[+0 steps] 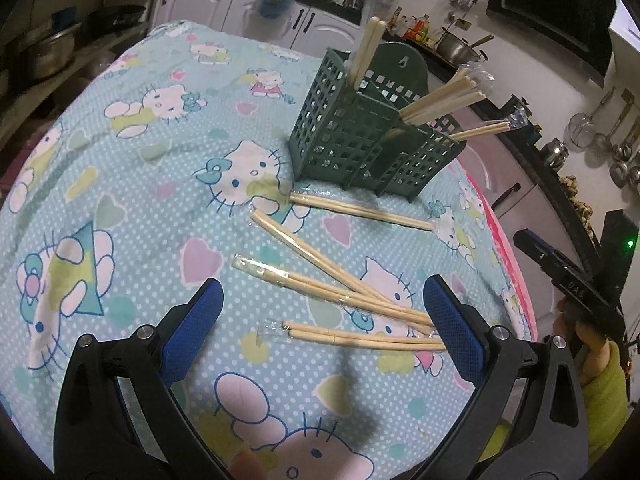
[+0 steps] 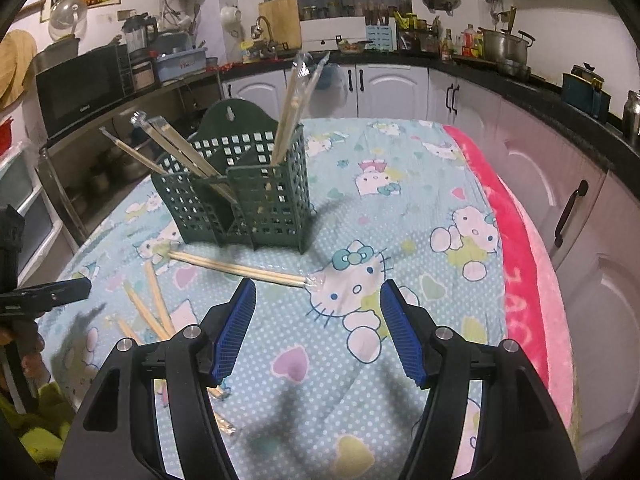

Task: Organize utensils
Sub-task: 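Pull both open tools back and lower them toward the loose chopsticks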

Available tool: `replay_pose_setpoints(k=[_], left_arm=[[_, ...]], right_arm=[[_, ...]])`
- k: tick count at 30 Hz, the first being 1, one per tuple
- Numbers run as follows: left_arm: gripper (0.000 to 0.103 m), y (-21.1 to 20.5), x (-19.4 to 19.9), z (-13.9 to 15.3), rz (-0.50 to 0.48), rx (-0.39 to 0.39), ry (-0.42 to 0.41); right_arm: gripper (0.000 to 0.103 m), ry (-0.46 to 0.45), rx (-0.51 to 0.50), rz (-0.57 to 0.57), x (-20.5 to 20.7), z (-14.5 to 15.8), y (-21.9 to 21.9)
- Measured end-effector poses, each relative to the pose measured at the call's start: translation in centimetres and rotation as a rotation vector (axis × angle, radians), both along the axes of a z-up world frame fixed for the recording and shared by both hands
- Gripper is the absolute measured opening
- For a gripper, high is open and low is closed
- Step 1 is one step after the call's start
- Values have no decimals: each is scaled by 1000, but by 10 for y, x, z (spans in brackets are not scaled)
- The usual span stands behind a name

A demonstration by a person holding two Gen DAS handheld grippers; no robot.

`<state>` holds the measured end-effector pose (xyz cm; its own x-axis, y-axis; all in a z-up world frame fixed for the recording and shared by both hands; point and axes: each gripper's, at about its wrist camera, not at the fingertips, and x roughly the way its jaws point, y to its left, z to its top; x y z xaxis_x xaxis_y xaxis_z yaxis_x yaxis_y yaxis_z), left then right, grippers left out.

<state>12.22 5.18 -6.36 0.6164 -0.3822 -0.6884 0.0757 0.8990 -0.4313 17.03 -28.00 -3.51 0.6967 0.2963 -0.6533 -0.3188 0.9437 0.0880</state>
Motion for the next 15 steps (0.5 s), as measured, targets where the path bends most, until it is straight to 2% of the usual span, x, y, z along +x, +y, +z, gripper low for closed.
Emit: replay_pose_setpoints(k=[1, 5, 10, 15], left_arm=[[91, 1, 1, -2, -1, -11, 6], [74, 5, 5, -10, 3, -46, 37], [63, 7, 10, -20, 13, -71, 76], [61, 12, 17, -31, 38, -92, 116]], right_arm=[[62, 6, -4, 3, 2, -2, 1], [62, 51, -7, 14, 15, -16, 4], [58, 90, -19, 29, 30, -30, 13], [57, 117, -31, 41, 44, -42, 24]])
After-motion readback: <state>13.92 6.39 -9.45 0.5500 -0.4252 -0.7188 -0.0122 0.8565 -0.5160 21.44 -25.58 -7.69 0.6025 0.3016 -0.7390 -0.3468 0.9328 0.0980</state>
